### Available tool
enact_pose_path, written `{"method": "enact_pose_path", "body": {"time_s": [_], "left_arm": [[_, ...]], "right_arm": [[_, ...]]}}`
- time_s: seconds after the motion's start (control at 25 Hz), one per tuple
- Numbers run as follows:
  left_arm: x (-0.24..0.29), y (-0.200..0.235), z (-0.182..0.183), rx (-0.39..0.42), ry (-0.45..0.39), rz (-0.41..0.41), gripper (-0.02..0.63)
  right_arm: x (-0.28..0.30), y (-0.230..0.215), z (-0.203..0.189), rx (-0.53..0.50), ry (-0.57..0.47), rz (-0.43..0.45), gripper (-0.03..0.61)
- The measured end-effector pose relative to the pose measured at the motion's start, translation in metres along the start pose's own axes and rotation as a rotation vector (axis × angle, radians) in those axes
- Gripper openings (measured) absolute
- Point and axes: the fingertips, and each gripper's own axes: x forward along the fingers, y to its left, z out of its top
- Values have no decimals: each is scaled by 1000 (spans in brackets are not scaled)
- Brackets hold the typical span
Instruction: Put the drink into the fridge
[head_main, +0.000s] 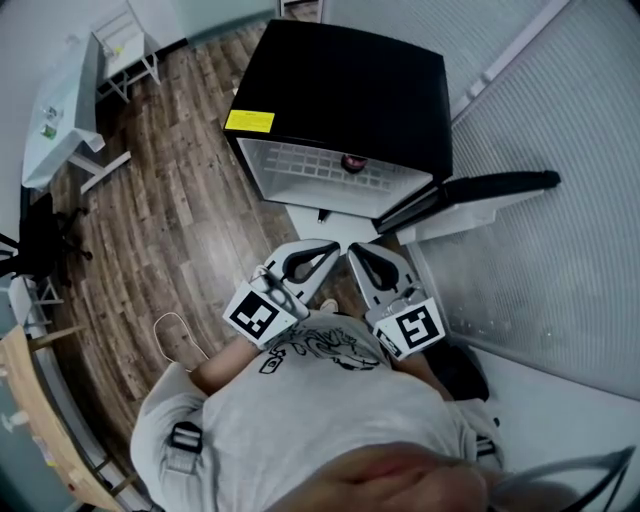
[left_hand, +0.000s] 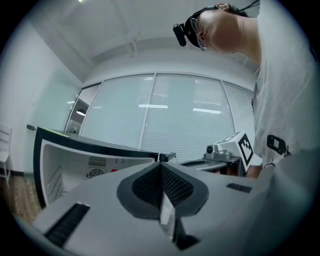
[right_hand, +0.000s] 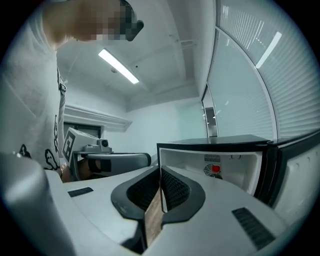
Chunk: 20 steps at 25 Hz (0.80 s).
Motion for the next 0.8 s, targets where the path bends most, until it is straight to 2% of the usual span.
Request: {"method": "enact_pose_path", "body": {"time_s": [0.8], "left_arm": [[-5,-1,3,-5,-5,-1,2]], "right_arm": [[-1,5,14,9,-21,-15,41]]}}
